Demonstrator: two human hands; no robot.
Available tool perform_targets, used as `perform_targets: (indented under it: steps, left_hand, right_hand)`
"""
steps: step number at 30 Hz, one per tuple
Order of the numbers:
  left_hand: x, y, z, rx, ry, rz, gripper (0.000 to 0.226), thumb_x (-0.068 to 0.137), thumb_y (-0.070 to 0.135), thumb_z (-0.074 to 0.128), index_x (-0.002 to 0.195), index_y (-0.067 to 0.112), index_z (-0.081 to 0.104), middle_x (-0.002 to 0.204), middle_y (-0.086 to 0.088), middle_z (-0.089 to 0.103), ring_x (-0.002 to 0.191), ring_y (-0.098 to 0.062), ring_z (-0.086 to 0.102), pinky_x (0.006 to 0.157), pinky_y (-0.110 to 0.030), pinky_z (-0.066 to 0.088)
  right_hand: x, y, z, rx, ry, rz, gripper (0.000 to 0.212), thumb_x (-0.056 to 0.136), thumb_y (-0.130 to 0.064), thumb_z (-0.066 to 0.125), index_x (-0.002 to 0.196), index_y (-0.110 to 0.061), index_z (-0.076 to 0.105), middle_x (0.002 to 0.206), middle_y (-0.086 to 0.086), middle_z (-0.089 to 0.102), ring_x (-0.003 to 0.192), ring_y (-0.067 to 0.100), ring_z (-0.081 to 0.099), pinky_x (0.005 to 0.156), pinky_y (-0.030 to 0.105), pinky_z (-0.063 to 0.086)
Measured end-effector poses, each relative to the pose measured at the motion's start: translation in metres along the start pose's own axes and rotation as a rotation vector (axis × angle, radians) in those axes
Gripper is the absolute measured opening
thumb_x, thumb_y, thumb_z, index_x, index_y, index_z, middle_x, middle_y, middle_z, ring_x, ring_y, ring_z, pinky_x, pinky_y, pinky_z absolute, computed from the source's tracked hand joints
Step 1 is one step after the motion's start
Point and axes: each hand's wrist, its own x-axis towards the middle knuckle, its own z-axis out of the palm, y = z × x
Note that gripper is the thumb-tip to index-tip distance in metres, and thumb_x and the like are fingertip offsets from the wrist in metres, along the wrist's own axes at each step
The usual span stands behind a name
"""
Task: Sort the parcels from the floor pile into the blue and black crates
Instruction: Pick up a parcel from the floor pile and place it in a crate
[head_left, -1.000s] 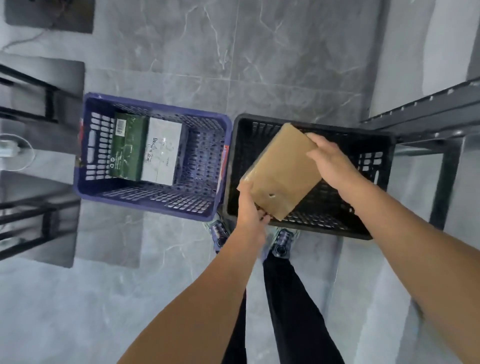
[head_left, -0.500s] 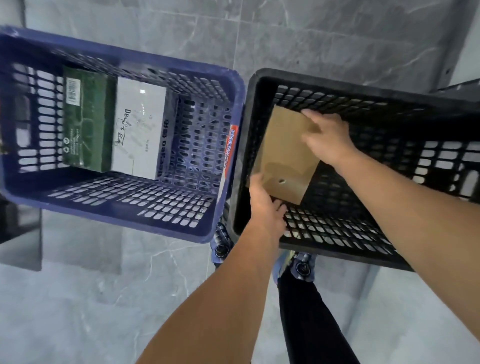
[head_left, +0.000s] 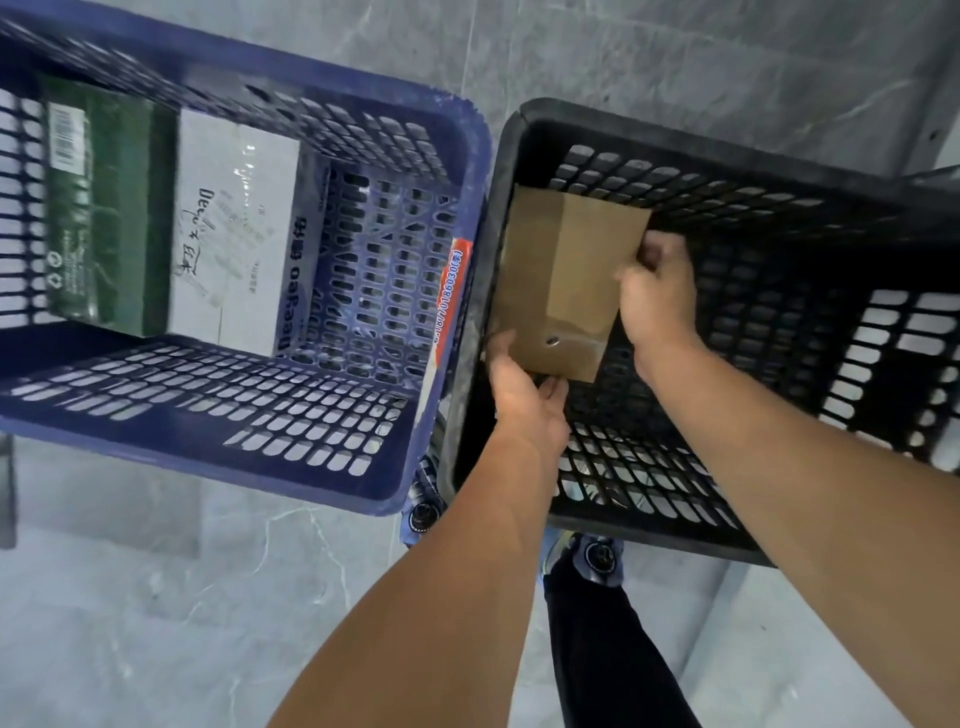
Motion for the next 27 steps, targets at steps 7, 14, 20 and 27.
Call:
perform_targets:
  steps: [7, 14, 20, 27]
  left_hand:
    - [0.003, 0.007, 0.006, 0.043, -0.037, 0.037, 0.062, 0.095, 0.042, 0.065, 0.147, 0.015, 0.043, 0.137, -0.016, 0.051, 0.129, -0.035, 0.051, 0.118, -0.046, 0.038]
    - [0.010, 0.005, 0.000, 0.076, -0.085, 0.026, 0.065, 0.094, 0.044, 0.063, 0.149, 0.014, 0.042, 0.139, -0.017, 0.050, 0.134, -0.038, 0.048, 0.119, -0.049, 0.036]
    - [0.007, 0.012, -0.002, 0.259, -0.093, 0.000, 0.073, 0.097, 0.053, 0.058, 0.157, 0.019, 0.034, 0.155, -0.016, 0.041, 0.140, -0.036, 0.045, 0.120, -0.048, 0.034]
    - [-0.033, 0.025, -0.008, 0.444, -0.135, 0.022, 0.080, 0.099, 0.056, 0.052, 0.163, 0.018, 0.022, 0.165, -0.013, 0.031, 0.149, -0.027, 0.035, 0.122, -0.050, 0.027]
  right_hand:
    - [0.001, 0.006, 0.005, -0.123, -0.125, 0.063, 0.070, 0.095, -0.027, 0.050, 0.162, -0.038, 0.031, 0.150, -0.002, 0.056, 0.128, 0.021, 0.058, 0.110, 0.043, 0.049]
    - [0.009, 0.011, 0.005, -0.148, -0.234, 0.091, 0.081, 0.102, -0.011, 0.050, 0.166, -0.036, 0.008, 0.159, -0.002, 0.045, 0.117, 0.012, 0.052, 0.091, 0.024, 0.044]
    - [0.010, 0.007, -0.010, -0.118, -0.340, 0.127, 0.086, 0.103, -0.017, 0.058, 0.165, -0.041, 0.004, 0.166, -0.003, 0.036, 0.138, 0.014, 0.045, 0.115, 0.033, 0.040]
    - [-0.014, -0.020, -0.034, -0.111, -0.387, 0.117, 0.080, 0.104, -0.024, 0.057, 0.166, -0.039, 0.008, 0.169, -0.006, 0.030, 0.146, 0.011, 0.033, 0.114, 0.030, 0.030]
